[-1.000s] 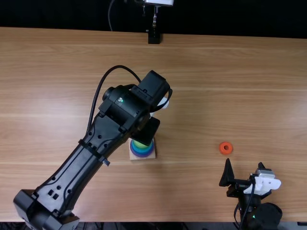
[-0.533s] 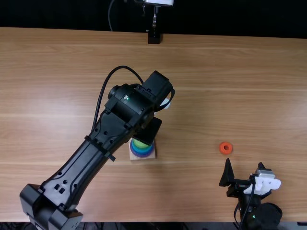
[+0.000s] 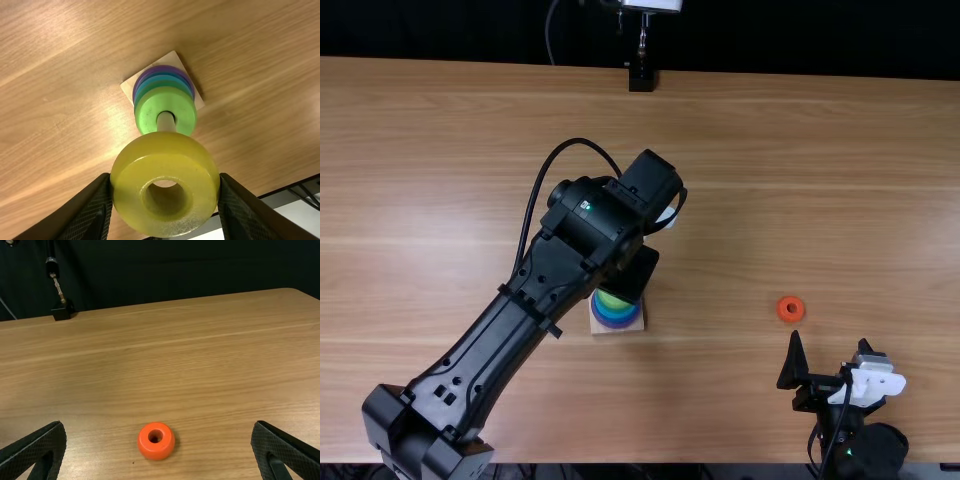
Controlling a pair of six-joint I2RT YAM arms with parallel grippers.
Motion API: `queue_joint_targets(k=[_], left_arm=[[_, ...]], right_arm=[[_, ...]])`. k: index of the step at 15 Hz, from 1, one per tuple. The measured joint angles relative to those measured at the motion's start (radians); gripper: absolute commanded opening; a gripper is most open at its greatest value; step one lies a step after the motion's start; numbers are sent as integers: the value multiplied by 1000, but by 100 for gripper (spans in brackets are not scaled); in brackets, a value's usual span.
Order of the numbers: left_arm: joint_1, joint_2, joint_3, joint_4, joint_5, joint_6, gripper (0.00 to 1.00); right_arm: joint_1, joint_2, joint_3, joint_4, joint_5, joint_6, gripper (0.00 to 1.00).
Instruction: Build the Hanoi tower: stack the rings onto the peg from bottom to top in this color order: purple, dark blue, light blue, dark green, light green, yellow, orange.
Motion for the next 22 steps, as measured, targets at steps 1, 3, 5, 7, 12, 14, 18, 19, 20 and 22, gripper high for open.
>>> queue_joint_targets(k=[1, 3, 5, 7, 12, 14, 18, 19, 20, 22], left_arm=[[0, 0, 0, 0, 0, 0, 0], [0, 1, 0, 2, 0, 0, 0], [0, 6, 0, 5, 0, 0, 0], [0, 41, 0, 4, 2, 0, 0], [-13, 56, 0, 0, -3, 0, 72], [-12, 56, 0, -5, -3, 0, 100], [-12, 56, 0, -26, -3, 0, 100], [-12, 56, 0, -24, -3, 0, 100], [-12, 56, 7, -15, -3, 0, 100], [-5, 48, 57, -10, -3, 0, 100]], right_arm=[[0, 0, 0, 0, 0, 0, 100], [0, 0, 0, 0, 0, 0, 100], [0, 0, 0, 0, 0, 0, 100], [0, 0, 0, 0, 0, 0, 100], [0, 0, 0, 0, 0, 0, 100], [0, 0, 0, 0, 0, 0, 100], [0, 0, 0, 0, 0, 0, 100], [0, 0, 0, 0, 0, 0, 100], [0, 0, 0, 0, 0, 0, 100], [0, 0, 0, 0, 0, 0, 100]])
